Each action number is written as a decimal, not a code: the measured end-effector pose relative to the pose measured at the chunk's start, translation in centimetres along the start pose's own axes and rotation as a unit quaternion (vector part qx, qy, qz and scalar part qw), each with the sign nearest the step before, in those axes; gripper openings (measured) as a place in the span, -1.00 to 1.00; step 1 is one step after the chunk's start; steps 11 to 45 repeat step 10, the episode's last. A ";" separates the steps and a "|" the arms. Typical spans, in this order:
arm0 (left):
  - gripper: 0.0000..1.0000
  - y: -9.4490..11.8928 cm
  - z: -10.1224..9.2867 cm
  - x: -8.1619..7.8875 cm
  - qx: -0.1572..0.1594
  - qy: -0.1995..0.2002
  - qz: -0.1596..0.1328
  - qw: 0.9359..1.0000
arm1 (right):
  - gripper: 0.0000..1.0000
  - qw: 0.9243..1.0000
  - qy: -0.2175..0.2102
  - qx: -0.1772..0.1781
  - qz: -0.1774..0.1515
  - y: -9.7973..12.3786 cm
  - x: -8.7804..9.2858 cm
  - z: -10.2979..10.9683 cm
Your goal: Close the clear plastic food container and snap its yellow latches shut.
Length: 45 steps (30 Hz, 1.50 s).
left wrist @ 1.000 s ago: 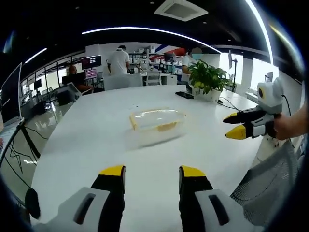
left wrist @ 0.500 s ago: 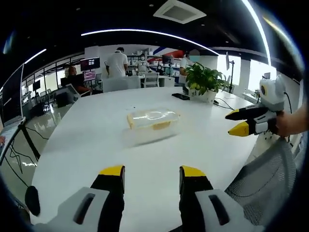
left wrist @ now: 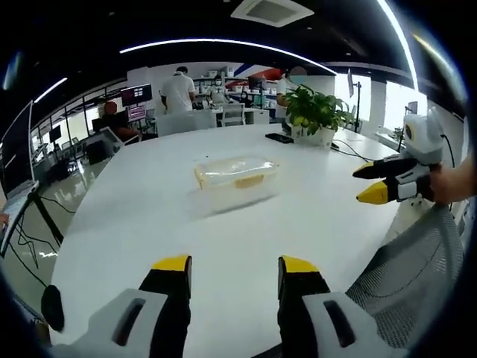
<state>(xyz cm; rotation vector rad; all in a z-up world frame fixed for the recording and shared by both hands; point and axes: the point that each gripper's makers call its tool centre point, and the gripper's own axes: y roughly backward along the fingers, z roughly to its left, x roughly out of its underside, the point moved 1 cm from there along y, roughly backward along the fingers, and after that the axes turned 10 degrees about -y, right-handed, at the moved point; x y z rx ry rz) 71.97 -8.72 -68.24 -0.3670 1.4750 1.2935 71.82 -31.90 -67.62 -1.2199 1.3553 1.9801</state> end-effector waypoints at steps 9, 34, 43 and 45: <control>-0.18 0.1 0.0 0.2 -0.001 0.005 0.003 1.000 | -0.03 1.000 0.005 0.000 -0.005 0.3 0.0 0.2; -0.18 0.2 0.1 0.2 -0.002 0.009 0.001 1.000 | -0.03 1.000 0.005 -0.001 -0.003 0.2 0.1 0.2; -0.18 0.2 0.1 0.2 -0.002 0.009 0.001 1.000 | -0.03 1.000 0.005 -0.001 -0.003 0.2 0.1 0.2; -0.18 0.2 0.1 0.2 -0.002 0.009 0.001 1.000 | -0.03 1.000 0.005 -0.001 -0.003 0.2 0.1 0.2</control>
